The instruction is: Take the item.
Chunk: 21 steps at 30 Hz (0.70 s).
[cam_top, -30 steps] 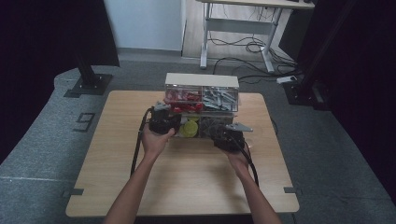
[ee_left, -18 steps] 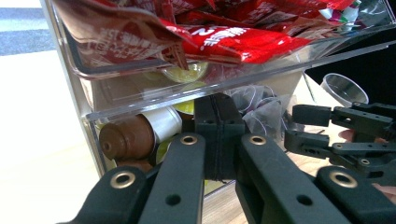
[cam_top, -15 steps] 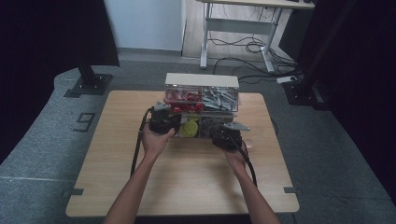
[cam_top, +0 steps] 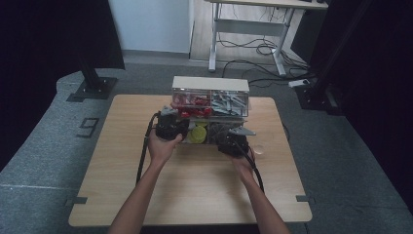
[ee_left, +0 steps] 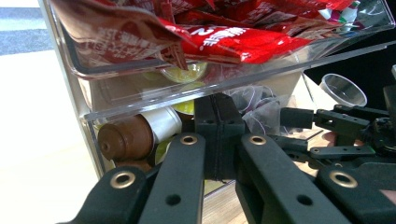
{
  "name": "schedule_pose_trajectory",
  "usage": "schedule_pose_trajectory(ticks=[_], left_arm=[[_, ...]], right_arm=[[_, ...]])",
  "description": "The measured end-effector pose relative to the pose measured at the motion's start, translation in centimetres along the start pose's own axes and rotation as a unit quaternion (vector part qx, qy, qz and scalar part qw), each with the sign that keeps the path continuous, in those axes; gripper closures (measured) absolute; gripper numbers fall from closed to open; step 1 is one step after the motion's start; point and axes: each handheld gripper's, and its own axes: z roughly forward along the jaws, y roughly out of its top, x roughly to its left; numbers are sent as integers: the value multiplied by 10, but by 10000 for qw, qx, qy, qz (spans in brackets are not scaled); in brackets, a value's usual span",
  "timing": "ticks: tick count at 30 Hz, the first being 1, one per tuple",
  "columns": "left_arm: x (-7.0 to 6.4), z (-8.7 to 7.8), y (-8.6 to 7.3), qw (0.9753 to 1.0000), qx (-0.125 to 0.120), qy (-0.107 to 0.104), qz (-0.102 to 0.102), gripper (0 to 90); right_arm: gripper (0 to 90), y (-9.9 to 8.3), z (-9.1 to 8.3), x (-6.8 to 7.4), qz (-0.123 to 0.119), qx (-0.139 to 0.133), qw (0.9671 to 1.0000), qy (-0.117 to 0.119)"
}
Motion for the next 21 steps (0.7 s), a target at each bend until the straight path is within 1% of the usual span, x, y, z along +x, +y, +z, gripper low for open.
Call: schedule_pose_trajectory(ticks=[4, 5, 8, 12, 16, 20, 21], left_arm=[[-1, 0, 0, 10000, -4, -9, 12, 899], [-1, 0, 0, 10000, -5, -7, 14, 899], [-1, 0, 0, 10000, -2, -15, 11, 899], [-1, 0, 0, 10000, -7, -24, 19, 899], [0, 0, 0, 10000, -9, -34, 6, 899], [0, 0, 0, 10000, -7, -42, 8, 898], [0, 0, 0, 10000, -7, -45, 9, 898]], right_arm=[[375, 3, 4, 2, -12, 83, 10000, -2], [370, 4, 5, 3, -60, 107, 9999, -21], [357, 5, 8, 6, -86, 127, 9999, -69], [351, 4, 12, 6, -18, 152, 9998, -141], [357, 4, 15, 5, 14, 167, 9998, -131], [416, 4, 18, 5, -49, 187, 9995, -251], [483, 4, 18, 5, -65, 187, 9994, -279]])
